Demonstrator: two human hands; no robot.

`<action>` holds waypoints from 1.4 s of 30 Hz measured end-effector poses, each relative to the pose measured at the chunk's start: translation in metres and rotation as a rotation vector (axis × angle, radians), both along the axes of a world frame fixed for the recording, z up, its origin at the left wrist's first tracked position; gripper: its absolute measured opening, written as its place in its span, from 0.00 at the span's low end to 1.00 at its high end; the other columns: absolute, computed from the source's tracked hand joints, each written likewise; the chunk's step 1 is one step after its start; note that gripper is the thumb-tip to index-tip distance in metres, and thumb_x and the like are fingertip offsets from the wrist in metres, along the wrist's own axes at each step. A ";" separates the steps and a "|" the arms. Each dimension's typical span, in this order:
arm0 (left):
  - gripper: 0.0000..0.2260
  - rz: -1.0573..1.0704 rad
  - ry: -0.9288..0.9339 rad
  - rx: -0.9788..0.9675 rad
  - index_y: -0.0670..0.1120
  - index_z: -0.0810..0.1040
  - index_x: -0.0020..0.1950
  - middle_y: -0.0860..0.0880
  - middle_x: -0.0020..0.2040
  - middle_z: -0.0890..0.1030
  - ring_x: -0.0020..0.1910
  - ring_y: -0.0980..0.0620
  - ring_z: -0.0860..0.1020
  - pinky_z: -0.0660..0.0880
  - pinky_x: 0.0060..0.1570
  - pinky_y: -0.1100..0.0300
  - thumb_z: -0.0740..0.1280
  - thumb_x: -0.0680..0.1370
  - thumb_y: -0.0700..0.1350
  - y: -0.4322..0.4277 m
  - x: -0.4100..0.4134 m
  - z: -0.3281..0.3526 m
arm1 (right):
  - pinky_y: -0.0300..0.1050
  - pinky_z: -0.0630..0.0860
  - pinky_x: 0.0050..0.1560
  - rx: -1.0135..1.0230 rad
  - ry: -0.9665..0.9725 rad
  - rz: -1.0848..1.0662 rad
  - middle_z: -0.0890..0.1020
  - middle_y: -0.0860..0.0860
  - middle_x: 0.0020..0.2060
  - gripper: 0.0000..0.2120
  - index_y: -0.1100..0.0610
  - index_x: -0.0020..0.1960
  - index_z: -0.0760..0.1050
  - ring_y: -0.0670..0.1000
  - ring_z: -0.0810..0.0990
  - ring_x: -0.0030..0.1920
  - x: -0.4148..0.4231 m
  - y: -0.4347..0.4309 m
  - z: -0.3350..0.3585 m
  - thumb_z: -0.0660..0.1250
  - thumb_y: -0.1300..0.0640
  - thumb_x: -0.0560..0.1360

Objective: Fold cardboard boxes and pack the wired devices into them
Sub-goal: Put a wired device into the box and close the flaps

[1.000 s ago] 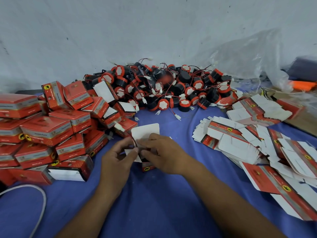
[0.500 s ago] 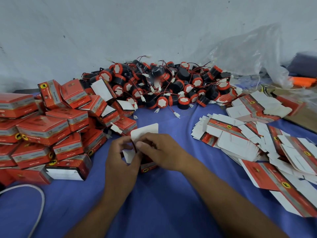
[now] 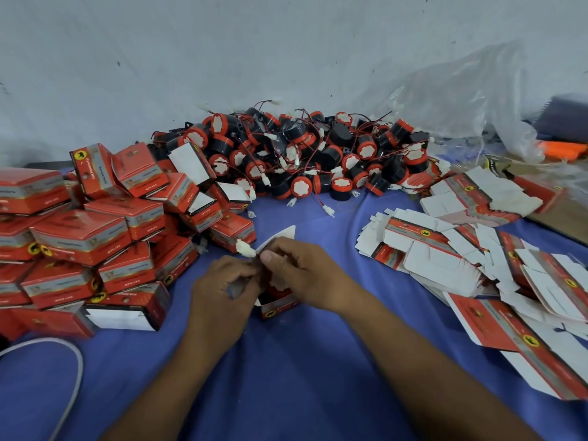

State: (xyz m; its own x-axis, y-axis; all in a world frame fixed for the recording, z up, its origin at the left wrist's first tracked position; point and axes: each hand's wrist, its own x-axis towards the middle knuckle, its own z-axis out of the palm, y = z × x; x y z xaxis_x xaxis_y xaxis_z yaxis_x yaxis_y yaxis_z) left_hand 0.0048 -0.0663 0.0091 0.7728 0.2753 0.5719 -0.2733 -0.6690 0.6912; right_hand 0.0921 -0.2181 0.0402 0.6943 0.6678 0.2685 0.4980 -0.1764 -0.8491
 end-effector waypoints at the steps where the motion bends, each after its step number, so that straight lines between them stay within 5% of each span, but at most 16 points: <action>1: 0.05 -0.009 0.003 0.026 0.52 0.83 0.47 0.58 0.45 0.80 0.46 0.54 0.80 0.77 0.47 0.58 0.69 0.74 0.45 0.001 0.001 0.000 | 0.38 0.76 0.41 0.022 0.014 -0.009 0.83 0.47 0.37 0.08 0.51 0.49 0.79 0.44 0.80 0.36 0.001 -0.001 0.000 0.63 0.52 0.83; 6: 0.08 0.008 0.077 0.213 0.43 0.86 0.46 0.49 0.43 0.76 0.43 0.47 0.75 0.76 0.40 0.49 0.67 0.74 0.41 0.004 0.002 -0.002 | 0.45 0.79 0.44 0.106 0.100 0.021 0.84 0.56 0.48 0.11 0.57 0.61 0.78 0.51 0.80 0.38 0.000 -0.002 -0.002 0.69 0.57 0.80; 10: 0.11 0.016 0.120 0.245 0.48 0.86 0.45 0.49 0.45 0.73 0.48 0.46 0.71 0.66 0.46 0.64 0.64 0.74 0.48 0.000 -0.002 0.001 | 0.48 0.79 0.51 0.067 0.089 0.092 0.84 0.48 0.48 0.08 0.57 0.54 0.83 0.50 0.83 0.48 0.002 -0.010 0.001 0.72 0.54 0.77; 14: 0.18 0.071 0.148 0.260 0.51 0.86 0.49 0.48 0.51 0.71 0.52 0.48 0.66 0.59 0.51 0.65 0.58 0.74 0.55 -0.006 -0.002 0.002 | 0.49 0.80 0.58 0.034 0.086 0.095 0.85 0.50 0.52 0.12 0.59 0.57 0.81 0.50 0.84 0.53 0.008 -0.021 -0.002 0.75 0.62 0.75; 22: 0.17 0.070 0.048 0.256 0.44 0.87 0.51 0.48 0.50 0.81 0.50 0.47 0.76 0.74 0.49 0.52 0.60 0.75 0.49 -0.003 -0.003 -0.003 | 0.47 0.83 0.50 0.236 0.182 -0.037 0.87 0.53 0.42 0.08 0.49 0.50 0.83 0.54 0.87 0.44 0.005 -0.018 -0.014 0.69 0.61 0.78; 26: 0.12 0.063 -0.002 0.213 0.47 0.84 0.53 0.55 0.50 0.83 0.49 0.51 0.79 0.77 0.48 0.45 0.64 0.75 0.48 0.002 -0.004 -0.003 | 0.43 0.81 0.44 0.261 0.163 -0.002 0.86 0.54 0.38 0.06 0.53 0.54 0.79 0.54 0.86 0.39 0.001 -0.014 -0.015 0.67 0.61 0.80; 28: 0.12 0.045 0.017 0.197 0.50 0.83 0.56 0.57 0.51 0.83 0.50 0.50 0.79 0.75 0.50 0.48 0.66 0.74 0.47 0.001 -0.003 -0.002 | 0.42 0.80 0.42 0.250 0.123 -0.011 0.86 0.54 0.38 0.04 0.55 0.53 0.78 0.55 0.85 0.38 -0.001 -0.011 -0.015 0.67 0.62 0.80; 33: 0.06 0.024 0.076 0.320 0.47 0.83 0.40 0.53 0.40 0.83 0.42 0.52 0.77 0.70 0.47 0.56 0.67 0.71 0.41 0.001 0.001 0.002 | 0.39 0.79 0.45 0.147 0.024 -0.051 0.85 0.53 0.38 0.04 0.59 0.50 0.81 0.52 0.84 0.40 -0.008 -0.010 -0.011 0.67 0.60 0.80; 36: 0.07 0.001 0.140 0.273 0.44 0.82 0.39 0.51 0.42 0.81 0.45 0.54 0.71 0.67 0.46 0.64 0.65 0.72 0.41 0.001 -0.001 0.002 | 0.43 0.77 0.43 0.048 -0.066 -0.045 0.83 0.52 0.37 0.07 0.59 0.48 0.82 0.50 0.81 0.40 -0.011 -0.009 -0.007 0.66 0.59 0.81; 42: 0.09 -0.092 0.124 0.120 0.47 0.84 0.46 0.54 0.53 0.79 0.52 0.57 0.76 0.71 0.53 0.69 0.65 0.76 0.37 0.006 -0.009 0.001 | 0.35 0.72 0.46 -0.119 -0.236 -0.027 0.79 0.52 0.44 0.08 0.58 0.55 0.84 0.44 0.77 0.43 -0.017 -0.004 -0.004 0.69 0.63 0.78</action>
State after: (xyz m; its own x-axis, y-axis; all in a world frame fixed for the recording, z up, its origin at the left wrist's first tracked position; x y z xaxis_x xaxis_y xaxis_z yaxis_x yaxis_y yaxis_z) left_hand -0.0041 -0.0606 0.0100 0.8581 0.1361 0.4951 -0.2544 -0.7249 0.6402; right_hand 0.0753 -0.2216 0.0366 0.6398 0.6863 0.3459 0.6735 -0.2840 -0.6824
